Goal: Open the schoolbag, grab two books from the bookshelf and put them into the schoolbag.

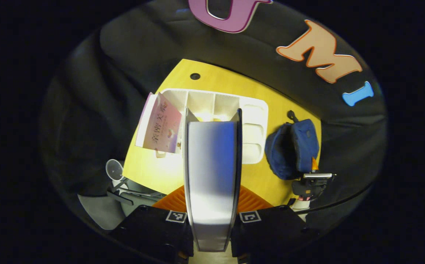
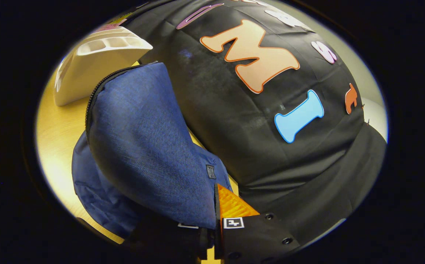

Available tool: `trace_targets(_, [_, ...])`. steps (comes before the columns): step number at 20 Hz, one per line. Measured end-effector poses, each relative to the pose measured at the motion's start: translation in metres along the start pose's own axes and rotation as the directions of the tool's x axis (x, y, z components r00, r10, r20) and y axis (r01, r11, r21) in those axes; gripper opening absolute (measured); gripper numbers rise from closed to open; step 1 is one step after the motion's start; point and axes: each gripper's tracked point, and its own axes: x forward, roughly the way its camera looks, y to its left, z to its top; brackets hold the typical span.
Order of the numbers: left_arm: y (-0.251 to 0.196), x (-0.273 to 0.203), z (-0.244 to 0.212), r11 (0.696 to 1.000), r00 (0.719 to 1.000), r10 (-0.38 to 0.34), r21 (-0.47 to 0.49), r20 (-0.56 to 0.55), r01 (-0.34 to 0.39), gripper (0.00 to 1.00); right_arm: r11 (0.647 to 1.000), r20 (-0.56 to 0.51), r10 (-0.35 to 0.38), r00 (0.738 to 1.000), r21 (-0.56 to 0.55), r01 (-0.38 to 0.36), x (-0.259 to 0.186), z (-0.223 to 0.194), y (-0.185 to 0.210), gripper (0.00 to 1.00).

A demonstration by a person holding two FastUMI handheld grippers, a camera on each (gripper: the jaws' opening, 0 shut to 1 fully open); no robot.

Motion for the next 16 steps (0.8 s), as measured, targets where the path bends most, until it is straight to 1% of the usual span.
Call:
trace_targets(2, [-0.029, 0.001, -0.01, 0.995, 0.995, -0.102, 0.01, 0.01, 0.102, 0.37, 1.0, -0.003, 0.001, 1.0, 0.021, -0.001, 0.0, 0.0, -0.001, 0.08])
trace_targets(3, [-0.046, 0.006, -0.014, 0.987, 0.987, -0.159, 0.01, 0.024, 0.159, 0.37, 1.0, -0.005, 0.003, 1.0, 0.03, -0.003, -0.001, 0.0, -0.001, 0.08])
trace_targets(4, [-0.059, 0.01, -0.018, 0.979, 0.979, -0.203, 0.01, 0.026, 0.203, 0.36, 0.999, -0.006, 0.004, 1.0, 0.04, -0.004, -0.002, -0.001, -0.004, 0.08])
trace_targets(6, [-0.086, 0.025, -0.02, 0.958, 0.957, -0.285, 0.027, 0.042, 0.284, 0.37, 0.998, -0.01, 0.009, 1.0, 0.066, -0.008, -0.003, 0.0, -0.006, 0.08])
trace_targets(10, [-0.13, 0.073, -0.014, 0.921, 0.918, -0.39, 0.047, 0.079, 0.387, 0.37, 0.991, -0.019, 0.014, 1.0, 0.13, -0.011, -0.003, -0.001, -0.009, 0.08])
trace_targets(12, [-0.148, 0.098, -0.016, 0.901, 0.898, -0.433, 0.043, 0.072, 0.431, 0.37, 0.986, -0.022, 0.019, 1.0, 0.163, -0.015, -0.003, -0.002, -0.011, 0.08])
trace_targets(14, [-0.161, 0.127, -0.019, 0.891, 0.889, -0.453, 0.047, 0.066, 0.451, 0.36, 0.982, -0.022, 0.019, 1.0, 0.187, -0.015, -0.004, 0.0, -0.012, 0.08])
trace_targets(16, [-0.176, 0.158, -0.015, 0.886, 0.882, -0.464, 0.043, 0.085, 0.462, 0.37, 0.978, -0.027, 0.005, 1.0, 0.207, 0.001, -0.004, 0.0, -0.017, 0.08])
